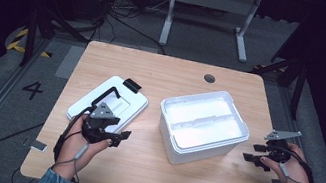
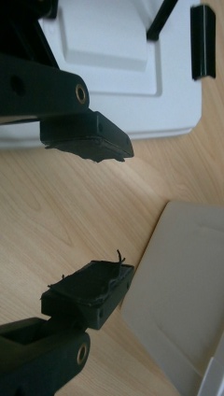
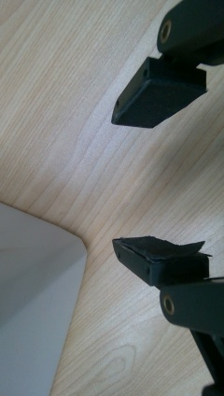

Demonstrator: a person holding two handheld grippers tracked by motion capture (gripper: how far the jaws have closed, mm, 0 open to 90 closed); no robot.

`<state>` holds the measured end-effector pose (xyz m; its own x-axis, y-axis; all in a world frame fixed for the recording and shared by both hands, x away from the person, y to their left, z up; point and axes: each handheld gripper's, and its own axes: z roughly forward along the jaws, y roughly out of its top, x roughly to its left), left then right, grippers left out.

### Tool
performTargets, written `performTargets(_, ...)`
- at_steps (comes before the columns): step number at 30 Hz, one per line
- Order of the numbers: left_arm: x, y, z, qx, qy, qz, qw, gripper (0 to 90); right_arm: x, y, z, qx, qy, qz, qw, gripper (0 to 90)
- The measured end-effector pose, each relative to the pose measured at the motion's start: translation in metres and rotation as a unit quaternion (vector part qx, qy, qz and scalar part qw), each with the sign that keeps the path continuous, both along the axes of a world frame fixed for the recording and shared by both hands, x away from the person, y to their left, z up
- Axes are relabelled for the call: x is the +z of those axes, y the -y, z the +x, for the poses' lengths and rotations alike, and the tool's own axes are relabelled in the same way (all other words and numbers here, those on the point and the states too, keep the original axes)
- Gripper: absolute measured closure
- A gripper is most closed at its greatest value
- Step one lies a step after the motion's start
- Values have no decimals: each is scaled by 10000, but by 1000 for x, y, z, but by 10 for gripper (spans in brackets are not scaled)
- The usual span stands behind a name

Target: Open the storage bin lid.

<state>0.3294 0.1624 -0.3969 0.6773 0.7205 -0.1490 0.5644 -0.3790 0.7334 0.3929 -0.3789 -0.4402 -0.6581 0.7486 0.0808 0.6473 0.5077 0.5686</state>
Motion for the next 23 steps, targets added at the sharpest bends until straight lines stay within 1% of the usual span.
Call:
performTargets(1, -3, 4, -1, -29, -119, -37, 9999, 395, 0, 0, 0, -7, -1, -1, 10000, 348)
performTargets(2, -6, 7, 0, -101, -171, -44, 9998, 404, -1, 1, 0, -7, -1, -9, 10000, 347)
performTargets(4, -10, 12, 1, -208, -209, -20, 9996, 404, -1, 1, 1, -5, -4, -18, 10000, 347)
performTargets(5, -13, 15, 1, -258, -185, 23, 9995, 404, -1, 0, 1, -8, -12, -17, 10000, 348)
performTargets(8, -20, 22, 1, -312, -213, 140, 9992, 404, -3, -1, 3, 1, -49, -15, 10000, 347)
performTargets(9, -22, 24, 2, -363, -149, 230, 9990, 404, -4, -2, 3, 15, -58, -35, 10000, 347)
performTargets(10, -24, 26, 2, -413, -181, 279, 9986, 404, -5, -3, 3, 48, -60, -40, 10000, 347)
performTargets(11, -30, 31, 2, -506, -264, 344, 9978, 406, -6, -4, 3, 66, -75, -39, 9999, 347)
performTargets(12, -33, 33, 3, -560, -262, 410, 9972, 410, -6, -4, 3, 65, -79, -40, 9999, 347)
performTargets(13, -33, 33, 3, -560, -262, 410, 9972, 411, -6, -4, 3, 65, -79, -40, 9999, 347)
performTargets(14, -35, 35, 3, -586, -290, 467, 9968, 410, -6, -4, 3, 56, -83, -36, 9999, 348)
performTargets(16, -38, 37, 3, -643, -281, 572, 9959, 410, -6, -3, 4, 59, -76, -37, 9999, 347)
performTargets(18, -39, 39, 3, -617, -309, 549, 9961, 406, -7, -3, 4, 56, -77, -36, 9999, 347)
performTargets(20, -40, 39, 3, -650, -308, 609, 9955, 398, -7, -3, 4, 45, -82, -47, 9999, 348)
performTargets(23, -40, 39, 3, -633, -295, 599, 9958, 393, -7, -3, 4, 48, -85, -41, 9999, 347)
